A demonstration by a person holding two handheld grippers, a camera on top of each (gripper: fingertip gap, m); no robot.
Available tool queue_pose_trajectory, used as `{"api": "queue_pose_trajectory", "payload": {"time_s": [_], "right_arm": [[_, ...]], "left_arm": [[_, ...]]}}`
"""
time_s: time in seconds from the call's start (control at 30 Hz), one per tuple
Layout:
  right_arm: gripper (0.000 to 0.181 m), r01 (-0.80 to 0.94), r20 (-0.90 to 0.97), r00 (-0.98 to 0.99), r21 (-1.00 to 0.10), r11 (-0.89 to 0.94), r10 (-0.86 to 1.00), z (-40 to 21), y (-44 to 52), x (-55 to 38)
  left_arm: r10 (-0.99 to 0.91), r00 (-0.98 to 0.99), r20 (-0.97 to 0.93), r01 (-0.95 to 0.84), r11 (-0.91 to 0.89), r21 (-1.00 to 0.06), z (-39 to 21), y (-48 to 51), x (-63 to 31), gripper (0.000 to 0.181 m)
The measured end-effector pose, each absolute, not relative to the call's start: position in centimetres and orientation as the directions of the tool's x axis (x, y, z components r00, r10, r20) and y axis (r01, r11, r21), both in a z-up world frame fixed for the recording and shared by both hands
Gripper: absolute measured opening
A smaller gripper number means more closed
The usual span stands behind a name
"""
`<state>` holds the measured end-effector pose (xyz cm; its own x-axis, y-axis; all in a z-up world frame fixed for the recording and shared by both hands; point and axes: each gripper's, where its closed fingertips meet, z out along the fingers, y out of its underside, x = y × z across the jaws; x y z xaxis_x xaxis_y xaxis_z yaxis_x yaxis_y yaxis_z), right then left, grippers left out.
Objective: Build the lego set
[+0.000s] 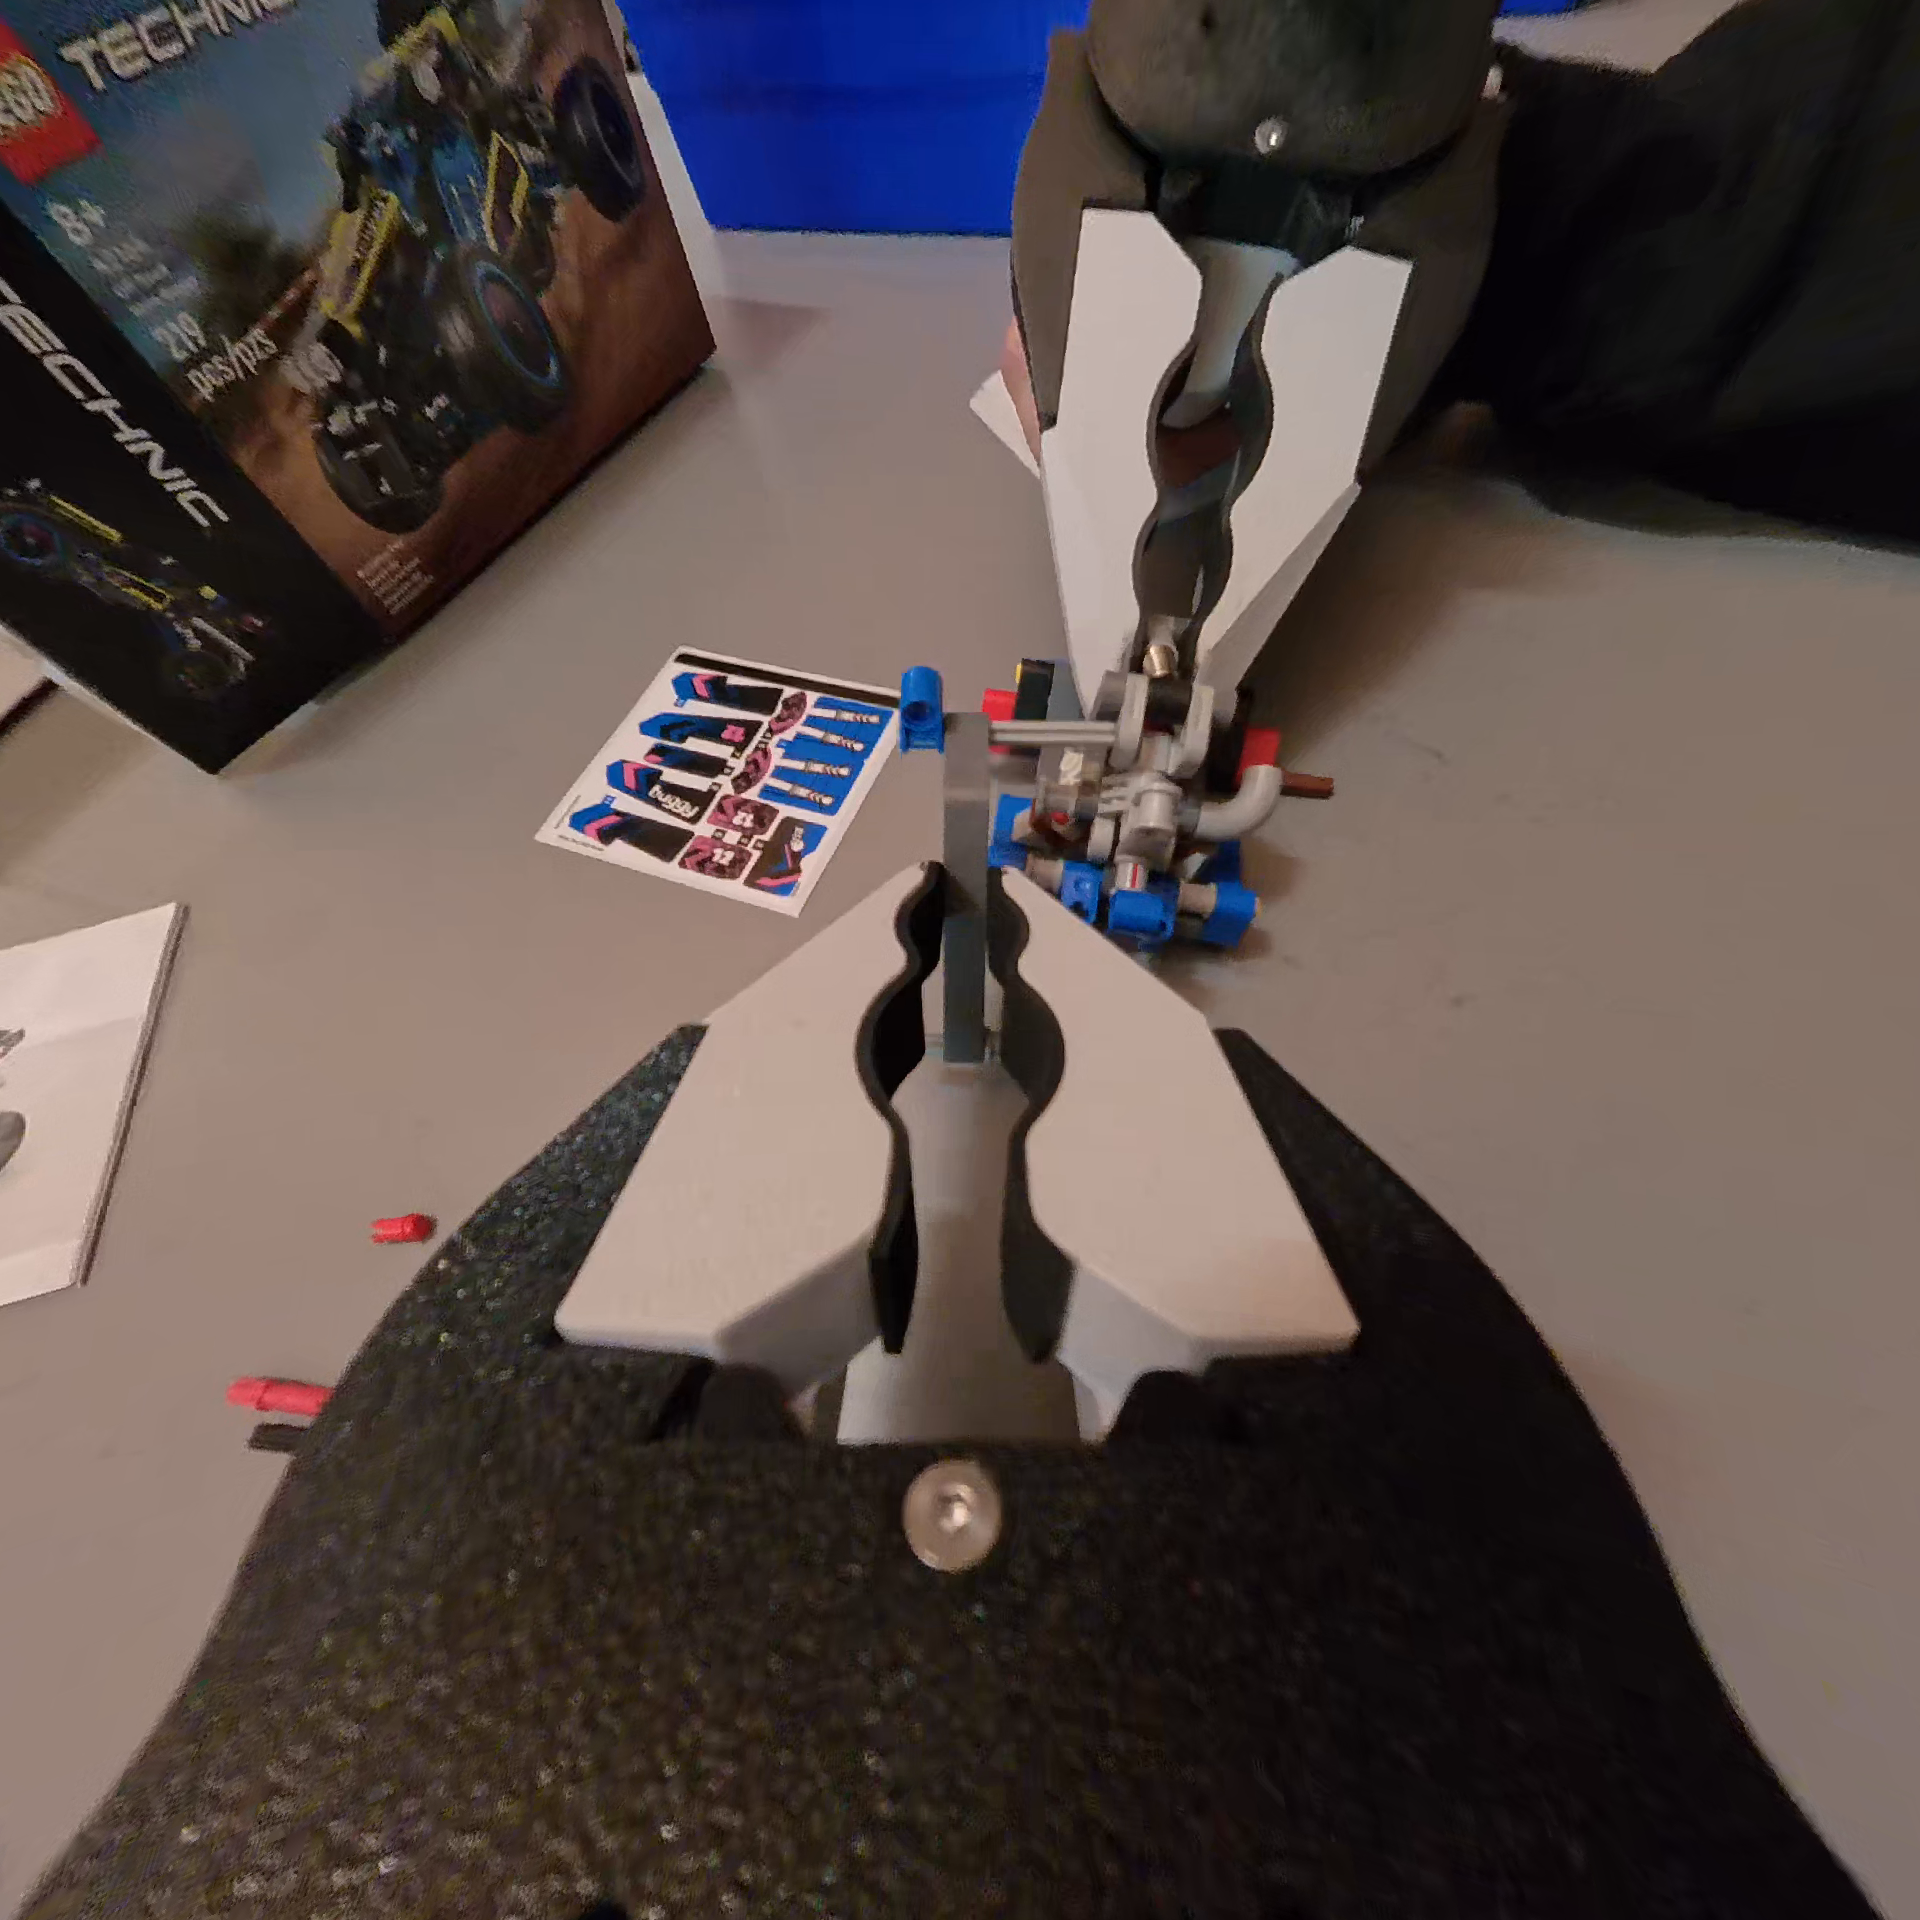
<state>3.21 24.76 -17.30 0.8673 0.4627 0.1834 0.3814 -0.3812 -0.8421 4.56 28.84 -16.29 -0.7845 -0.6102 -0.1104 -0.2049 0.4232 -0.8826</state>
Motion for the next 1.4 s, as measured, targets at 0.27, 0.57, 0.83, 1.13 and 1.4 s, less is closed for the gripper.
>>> {"api": "queue_pose_trajectory", "payload": {"time_s": [0.27,0.57,0.83,1.13,1.4], "right_arm": [[0.006,0.388,0.194,0.858,-0.852,-0.353,0.476,-16.9,24.5,3.0],[0.006,0.345,0.178,0.864,-0.891,-0.296,0.472,-15.7,24.7,2.7],[0.006,0.314,0.16,0.865,-0.912,-0.264,0.476,-14.9,24.9,2.2],[0.006,0.323,0.166,0.869,-0.904,-0.281,0.465,-15.0,24.6,2.6],[0.005,0.373,0.159,0.855,-0.85,-0.372,0.493,-17.1,24.6,2.2]], "left_arm": [[-0.607,-0.772,-0.191,-0.137,0.453,-0.881,-16.0,28.3,4.5,0.005],[-0.614,-0.769,-0.176,-0.099,0.386,-0.917,-14.7,28.2,4.2,0.005],[-0.583,-0.792,-0.183,-0.059,0.371,-0.927,-14.0,28.2,3.7,0.005],[-0.556,-0.815,-0.161,-0.08,0.383,-0.92,-14.1,28.2,3.3,0.006],[-0.56,-0.803,-0.207,-0.14,0.513,-0.847,-16.1,28.8,3.7,0.005]]}}
